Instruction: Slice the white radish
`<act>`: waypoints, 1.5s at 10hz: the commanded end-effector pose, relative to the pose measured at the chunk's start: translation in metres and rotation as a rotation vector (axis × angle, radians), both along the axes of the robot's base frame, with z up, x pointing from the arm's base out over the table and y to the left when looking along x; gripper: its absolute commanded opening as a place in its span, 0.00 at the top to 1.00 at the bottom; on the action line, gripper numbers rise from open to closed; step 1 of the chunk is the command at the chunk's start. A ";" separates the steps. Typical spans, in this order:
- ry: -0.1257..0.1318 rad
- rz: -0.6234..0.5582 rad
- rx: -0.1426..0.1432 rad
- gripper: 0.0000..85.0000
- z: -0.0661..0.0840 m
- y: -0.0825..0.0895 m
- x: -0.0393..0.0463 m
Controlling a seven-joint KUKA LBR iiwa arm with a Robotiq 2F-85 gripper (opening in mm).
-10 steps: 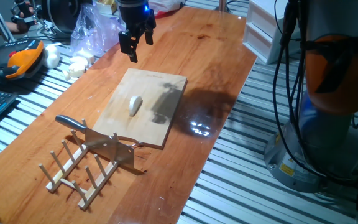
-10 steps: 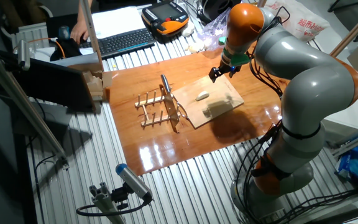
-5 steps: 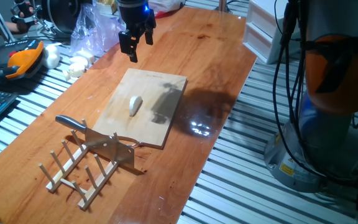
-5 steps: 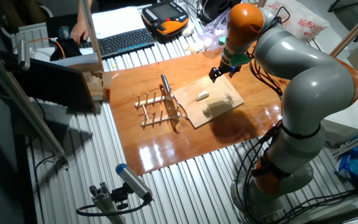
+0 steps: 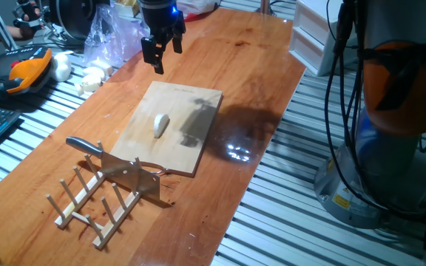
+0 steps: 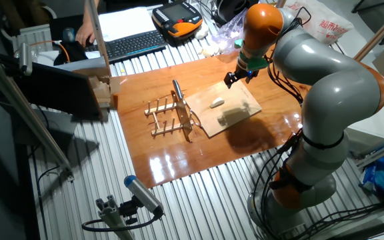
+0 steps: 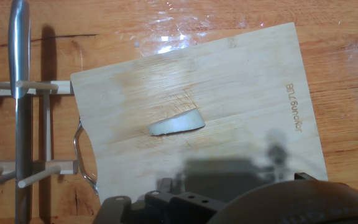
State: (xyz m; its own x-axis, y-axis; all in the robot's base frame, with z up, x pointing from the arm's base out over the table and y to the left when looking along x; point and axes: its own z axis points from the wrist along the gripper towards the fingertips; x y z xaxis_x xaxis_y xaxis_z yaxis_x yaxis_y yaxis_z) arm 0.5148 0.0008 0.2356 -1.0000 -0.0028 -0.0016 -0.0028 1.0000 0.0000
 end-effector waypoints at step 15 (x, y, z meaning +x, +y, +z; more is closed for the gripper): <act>0.194 -0.003 -0.027 1.00 0.000 0.000 0.0000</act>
State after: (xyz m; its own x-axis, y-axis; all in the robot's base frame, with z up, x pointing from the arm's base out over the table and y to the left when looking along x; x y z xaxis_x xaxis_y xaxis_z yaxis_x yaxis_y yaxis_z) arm 0.5148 0.0009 0.2358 -0.9815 0.0020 0.1917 -0.0030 0.9997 -0.0259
